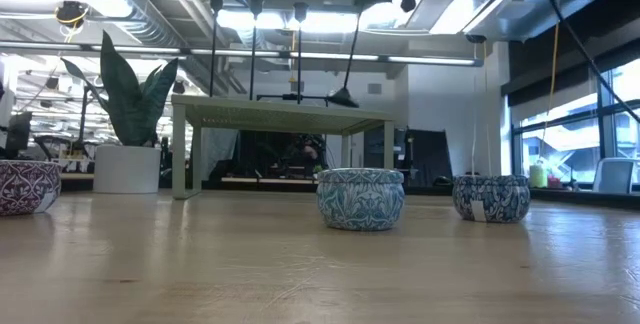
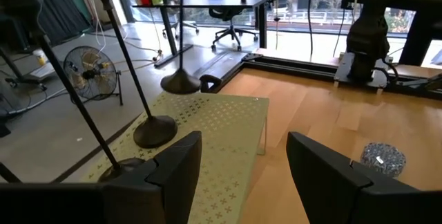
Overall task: Pick & Place candle stick holders
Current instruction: Put the black candle holder on the shelf
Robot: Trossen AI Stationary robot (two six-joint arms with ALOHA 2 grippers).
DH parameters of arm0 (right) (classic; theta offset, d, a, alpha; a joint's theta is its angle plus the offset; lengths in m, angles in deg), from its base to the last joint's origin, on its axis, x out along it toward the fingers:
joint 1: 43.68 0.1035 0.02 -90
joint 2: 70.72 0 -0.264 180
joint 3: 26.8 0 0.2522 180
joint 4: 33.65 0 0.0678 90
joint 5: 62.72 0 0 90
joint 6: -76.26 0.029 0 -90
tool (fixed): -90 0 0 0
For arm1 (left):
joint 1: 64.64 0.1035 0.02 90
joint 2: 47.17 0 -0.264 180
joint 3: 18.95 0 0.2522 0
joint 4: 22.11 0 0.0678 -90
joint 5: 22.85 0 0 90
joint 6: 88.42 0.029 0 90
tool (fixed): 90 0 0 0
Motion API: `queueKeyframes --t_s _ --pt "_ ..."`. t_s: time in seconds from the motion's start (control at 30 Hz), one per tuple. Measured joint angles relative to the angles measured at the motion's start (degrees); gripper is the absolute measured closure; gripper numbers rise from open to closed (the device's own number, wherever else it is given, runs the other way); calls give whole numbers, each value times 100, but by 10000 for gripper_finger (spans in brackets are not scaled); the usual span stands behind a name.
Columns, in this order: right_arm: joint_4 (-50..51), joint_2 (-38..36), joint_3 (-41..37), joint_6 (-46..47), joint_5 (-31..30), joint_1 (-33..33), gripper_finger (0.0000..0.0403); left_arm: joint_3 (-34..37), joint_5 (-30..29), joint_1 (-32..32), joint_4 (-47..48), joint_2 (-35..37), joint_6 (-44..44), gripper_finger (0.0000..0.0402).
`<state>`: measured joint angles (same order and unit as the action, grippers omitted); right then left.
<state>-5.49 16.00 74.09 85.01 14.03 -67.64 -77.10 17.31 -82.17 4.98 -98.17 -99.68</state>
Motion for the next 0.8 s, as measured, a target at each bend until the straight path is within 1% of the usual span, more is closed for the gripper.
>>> queueKeyframes --t_s 0.1,0.27,0.6,0.8 --pt "1 228 86 3 79 -164 275 0 -1 -1 2 0 8 192" --pt "0 402 126 159 575 -365 275 0 -7 0 8 0 133 192" --pt "17 467 130 96 628 -429 275 0 -13 1 10 0 156 192" --pt "89 467 130 -112 659 -427 273 0 -11 1 10 0 155 192"
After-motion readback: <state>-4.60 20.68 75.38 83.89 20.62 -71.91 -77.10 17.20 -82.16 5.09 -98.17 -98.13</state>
